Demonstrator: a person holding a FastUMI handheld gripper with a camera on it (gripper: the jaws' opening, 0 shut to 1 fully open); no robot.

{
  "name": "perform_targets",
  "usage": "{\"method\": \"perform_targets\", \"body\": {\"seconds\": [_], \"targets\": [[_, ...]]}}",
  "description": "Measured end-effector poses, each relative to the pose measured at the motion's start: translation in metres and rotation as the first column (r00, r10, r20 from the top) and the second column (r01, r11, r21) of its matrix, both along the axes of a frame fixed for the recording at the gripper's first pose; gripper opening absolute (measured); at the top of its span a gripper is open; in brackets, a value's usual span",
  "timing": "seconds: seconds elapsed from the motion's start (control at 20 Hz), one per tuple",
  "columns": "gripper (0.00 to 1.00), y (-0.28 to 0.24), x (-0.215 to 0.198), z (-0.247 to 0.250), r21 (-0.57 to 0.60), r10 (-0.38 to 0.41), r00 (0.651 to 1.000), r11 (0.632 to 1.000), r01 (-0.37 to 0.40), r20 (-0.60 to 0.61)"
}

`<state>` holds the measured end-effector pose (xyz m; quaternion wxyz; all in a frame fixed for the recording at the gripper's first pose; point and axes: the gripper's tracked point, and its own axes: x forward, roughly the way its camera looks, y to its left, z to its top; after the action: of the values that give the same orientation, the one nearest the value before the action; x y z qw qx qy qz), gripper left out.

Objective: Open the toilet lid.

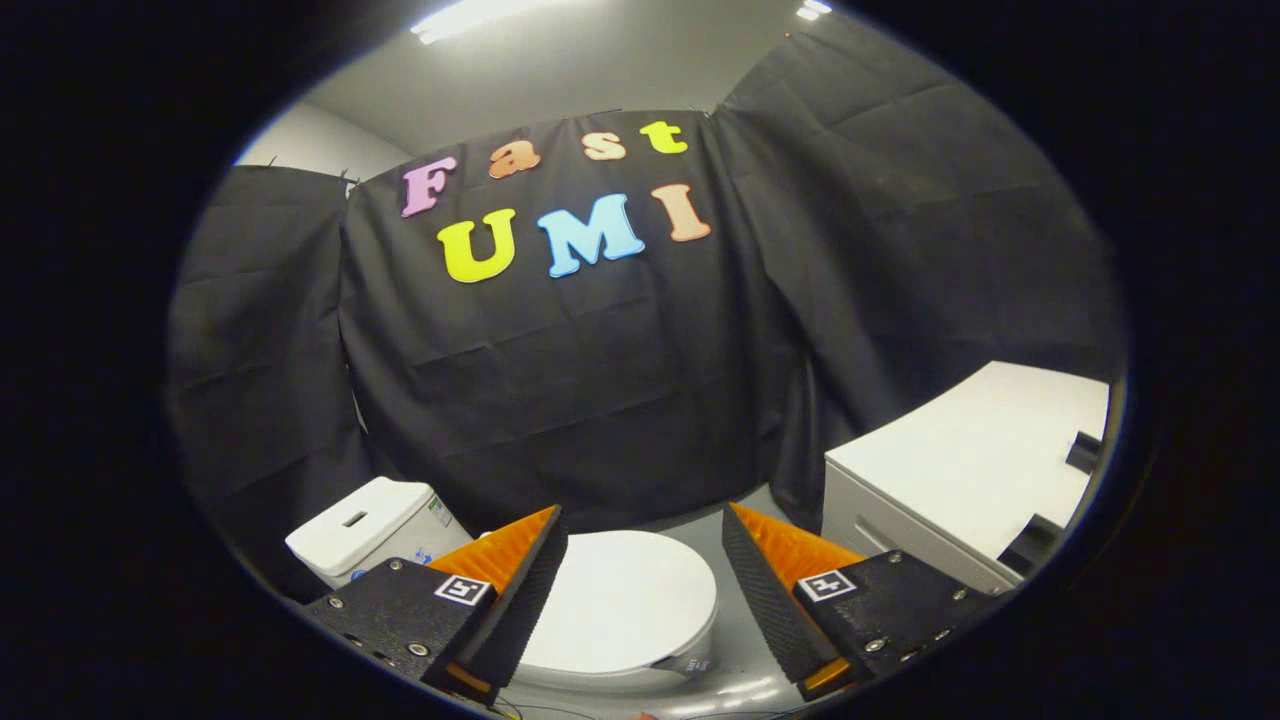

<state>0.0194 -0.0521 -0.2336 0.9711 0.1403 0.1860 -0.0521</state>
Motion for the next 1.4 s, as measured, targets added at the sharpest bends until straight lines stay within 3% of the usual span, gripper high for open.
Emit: {"method": "perform_targets", "body": {"seconds": [0.5, 0.75, 1.0, 1.2, 1.4], "targets": [[0.96, -0.029, -0.041, -0.097, 0.163, -0.14, 0.964, 0.97, 0.179, -0.224], [0.96, -0.035, -0.062, -0.133, 0.354, -0.22, 0.924, 0.876, 0.328, -0.312], [0.94, -0.044, -0.082, -0.169, 0.389, -0.27, 0.879, 0.818, 0.424, -0.393], [0.94, -0.038, -0.097, -0.206, 0.405, -0.241, 0.838, 0.788, 0.463, -0.49], [0.93, -0.022, -0.085, -0.233, 0.468, -0.174, 0.84, 0.764, 0.444, -0.514]]}}
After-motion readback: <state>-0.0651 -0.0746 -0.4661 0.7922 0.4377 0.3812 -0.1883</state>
